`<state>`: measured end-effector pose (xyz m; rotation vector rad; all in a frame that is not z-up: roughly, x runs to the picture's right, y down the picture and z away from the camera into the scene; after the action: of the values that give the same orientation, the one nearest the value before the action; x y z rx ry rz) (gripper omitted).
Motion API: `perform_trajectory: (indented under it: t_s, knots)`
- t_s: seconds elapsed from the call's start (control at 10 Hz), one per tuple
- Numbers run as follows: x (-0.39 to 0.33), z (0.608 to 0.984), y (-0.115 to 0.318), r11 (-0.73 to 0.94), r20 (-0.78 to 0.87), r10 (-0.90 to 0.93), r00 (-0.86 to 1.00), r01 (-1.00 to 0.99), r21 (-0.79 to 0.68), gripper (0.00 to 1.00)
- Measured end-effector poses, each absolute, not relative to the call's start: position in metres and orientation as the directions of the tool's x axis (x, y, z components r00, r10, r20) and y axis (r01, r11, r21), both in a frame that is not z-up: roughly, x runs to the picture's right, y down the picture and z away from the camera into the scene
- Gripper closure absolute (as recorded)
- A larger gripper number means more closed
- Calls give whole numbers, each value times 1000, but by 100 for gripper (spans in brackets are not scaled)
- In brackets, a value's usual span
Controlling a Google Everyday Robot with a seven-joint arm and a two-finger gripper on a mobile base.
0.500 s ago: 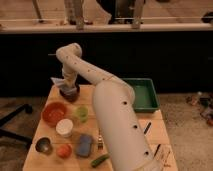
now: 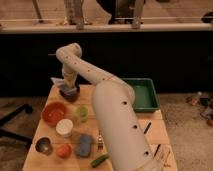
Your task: Place towel in purple bowl
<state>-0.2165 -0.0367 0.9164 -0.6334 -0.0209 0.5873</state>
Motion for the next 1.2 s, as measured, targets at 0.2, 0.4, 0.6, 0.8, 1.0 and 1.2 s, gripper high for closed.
perform_trajectory:
  t_s: [0.2,0.4,0.6,0.8,1.0,1.2]
  knots:
    - [-217,916,-37,650,-156,523,838,-510,-564,93]
    - [-217,916,-37,650,-156,523,838,-510,-563,73]
    - [-217,916,-37,650,-156,523,838,-510,-563,55]
    - [-217,916,-37,650,-156,523,838,-510,-563,32]
    - [-217,916,-37,650,-156,523,838,-510,-563,20]
    - [-217,916,-37,650,-156,523,838,-510,-563,20]
